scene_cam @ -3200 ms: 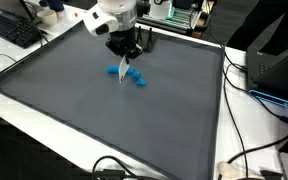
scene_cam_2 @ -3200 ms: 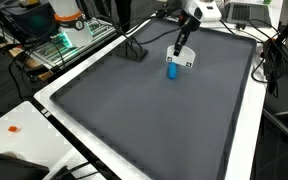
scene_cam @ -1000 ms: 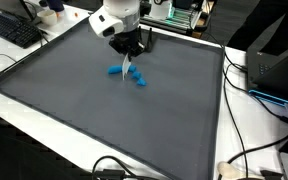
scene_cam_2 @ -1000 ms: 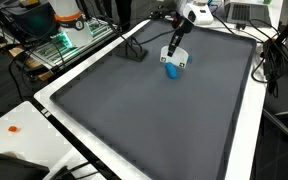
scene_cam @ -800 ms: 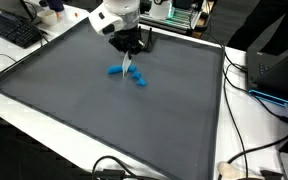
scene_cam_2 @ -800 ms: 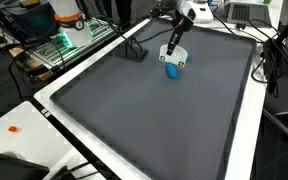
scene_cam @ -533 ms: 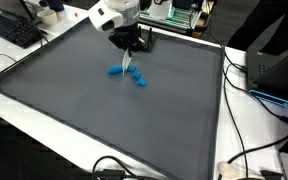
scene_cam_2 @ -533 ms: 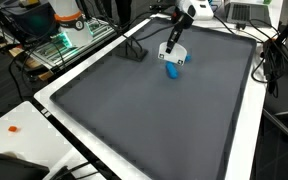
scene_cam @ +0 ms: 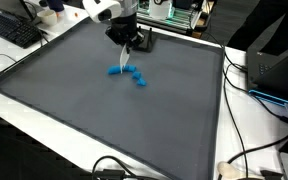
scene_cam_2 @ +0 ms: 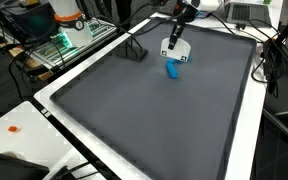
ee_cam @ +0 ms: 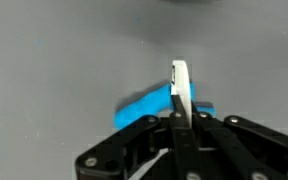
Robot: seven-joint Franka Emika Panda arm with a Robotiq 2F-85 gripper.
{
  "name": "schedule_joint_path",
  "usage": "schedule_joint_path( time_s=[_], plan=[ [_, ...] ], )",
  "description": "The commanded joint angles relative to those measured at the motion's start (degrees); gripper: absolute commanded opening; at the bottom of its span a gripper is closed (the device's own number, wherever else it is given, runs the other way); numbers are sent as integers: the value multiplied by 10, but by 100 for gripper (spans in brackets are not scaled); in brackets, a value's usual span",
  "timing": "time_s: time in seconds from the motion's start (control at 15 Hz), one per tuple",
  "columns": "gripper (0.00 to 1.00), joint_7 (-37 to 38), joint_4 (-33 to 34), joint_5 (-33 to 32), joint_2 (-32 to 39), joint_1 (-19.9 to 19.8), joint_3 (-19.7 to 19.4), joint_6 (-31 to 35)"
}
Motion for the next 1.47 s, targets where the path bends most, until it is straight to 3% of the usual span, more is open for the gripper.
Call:
schedule_joint_path(
  time_s=[0.0,1.4],
  plan=[
    [1,-17,11,-20,3,-4,0,-3],
    [1,-109,70,-86,84,-6,-3,49]
  ],
)
